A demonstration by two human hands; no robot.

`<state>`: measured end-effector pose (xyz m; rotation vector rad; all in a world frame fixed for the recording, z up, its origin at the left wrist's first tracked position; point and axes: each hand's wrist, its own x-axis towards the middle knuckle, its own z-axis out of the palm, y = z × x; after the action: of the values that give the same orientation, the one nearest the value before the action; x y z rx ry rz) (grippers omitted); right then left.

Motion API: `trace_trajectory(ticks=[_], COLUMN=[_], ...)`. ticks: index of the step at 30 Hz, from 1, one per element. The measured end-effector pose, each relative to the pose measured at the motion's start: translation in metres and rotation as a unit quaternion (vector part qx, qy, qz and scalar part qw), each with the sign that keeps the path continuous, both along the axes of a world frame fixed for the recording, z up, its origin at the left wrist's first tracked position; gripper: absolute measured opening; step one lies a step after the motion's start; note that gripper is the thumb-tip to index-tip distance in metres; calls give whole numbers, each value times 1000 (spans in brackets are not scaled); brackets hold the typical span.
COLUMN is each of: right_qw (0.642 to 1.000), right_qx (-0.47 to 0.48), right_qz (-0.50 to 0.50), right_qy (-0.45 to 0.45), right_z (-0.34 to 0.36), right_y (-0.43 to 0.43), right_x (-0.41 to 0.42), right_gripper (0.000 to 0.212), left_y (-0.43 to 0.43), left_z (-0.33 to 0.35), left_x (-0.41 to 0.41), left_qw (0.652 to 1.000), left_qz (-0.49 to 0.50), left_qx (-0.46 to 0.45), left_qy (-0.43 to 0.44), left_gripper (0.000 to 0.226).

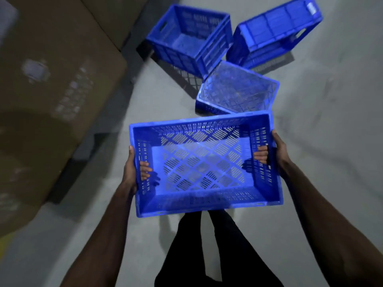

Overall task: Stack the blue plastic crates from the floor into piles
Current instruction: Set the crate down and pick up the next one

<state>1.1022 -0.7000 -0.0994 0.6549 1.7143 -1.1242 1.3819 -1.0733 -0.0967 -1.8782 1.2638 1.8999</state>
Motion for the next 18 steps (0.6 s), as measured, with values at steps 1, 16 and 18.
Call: trace_trajectory(ticks=[1,16,18], right_qw=[1000,979,975], right_qx=[-4,-89,-87], right_qz=[-11,-166,-182], right_qy=[4,83,88], right_z=[22,169,175], right_y=[9,205,242], right_x=[4,2,-13], right_gripper=[81,91,90], left_y=[5,133,166], left_z=[22,172,178], left_x=[1,-103,-131], left_qw=[1000,989,986], left_qz=[-4,-111,-130], left_qx=[-5,-52,-59], left_qy=[3,85,90], left_gripper=[89,101,97])
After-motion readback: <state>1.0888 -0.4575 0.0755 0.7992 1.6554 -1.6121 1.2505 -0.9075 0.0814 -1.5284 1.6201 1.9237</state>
